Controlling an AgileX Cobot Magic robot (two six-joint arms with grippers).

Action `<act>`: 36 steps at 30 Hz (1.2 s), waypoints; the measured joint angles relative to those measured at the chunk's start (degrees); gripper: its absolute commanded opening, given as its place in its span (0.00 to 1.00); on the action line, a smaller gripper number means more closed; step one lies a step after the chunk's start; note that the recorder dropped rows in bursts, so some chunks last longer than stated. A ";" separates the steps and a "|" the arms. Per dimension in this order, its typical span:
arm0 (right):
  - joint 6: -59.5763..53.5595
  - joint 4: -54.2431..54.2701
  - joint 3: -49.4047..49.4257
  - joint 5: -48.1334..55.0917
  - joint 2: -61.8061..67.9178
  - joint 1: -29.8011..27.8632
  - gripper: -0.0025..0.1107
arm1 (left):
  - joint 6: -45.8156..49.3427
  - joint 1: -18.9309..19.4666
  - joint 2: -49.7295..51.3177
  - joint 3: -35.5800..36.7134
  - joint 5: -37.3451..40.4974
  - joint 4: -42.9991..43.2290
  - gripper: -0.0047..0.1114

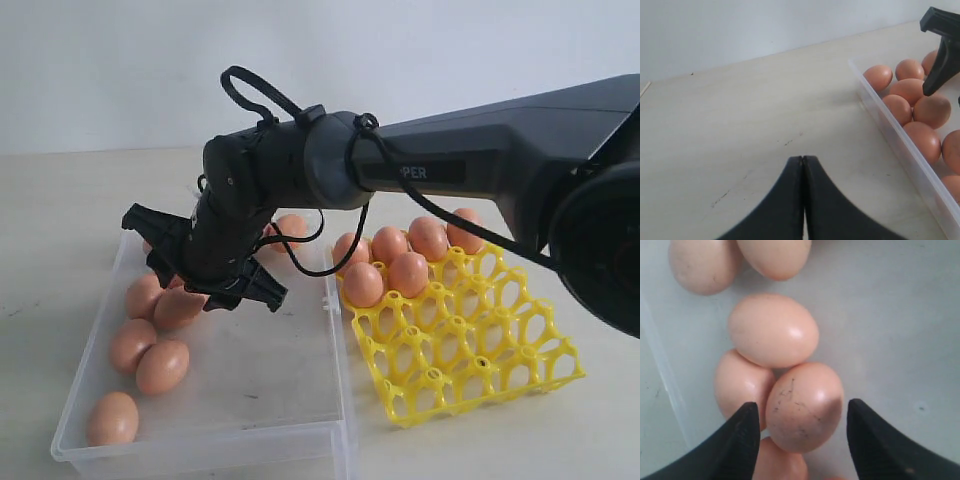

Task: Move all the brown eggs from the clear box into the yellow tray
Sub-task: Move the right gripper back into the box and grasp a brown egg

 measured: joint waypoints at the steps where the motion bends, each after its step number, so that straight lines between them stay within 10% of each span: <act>1: 0.24 0.00 0.00 -0.96 0.00 0.00 0.48 | 0.00 0.00 0.00 0.00 0.00 0.00 0.04; 17: 0.02 1.00 -0.56 -4.36 3.31 0.00 0.47 | 0.00 0.00 0.00 0.00 0.00 0.00 0.04; 24: -3.30 2.23 -2.14 -3.87 4.31 0.00 0.02 | 0.00 0.00 0.00 0.00 0.00 0.00 0.04; 36: -13.69 -10.96 9.41 -16.93 -5.27 -0.11 0.02 | 0.00 0.00 0.00 0.00 0.00 0.00 0.04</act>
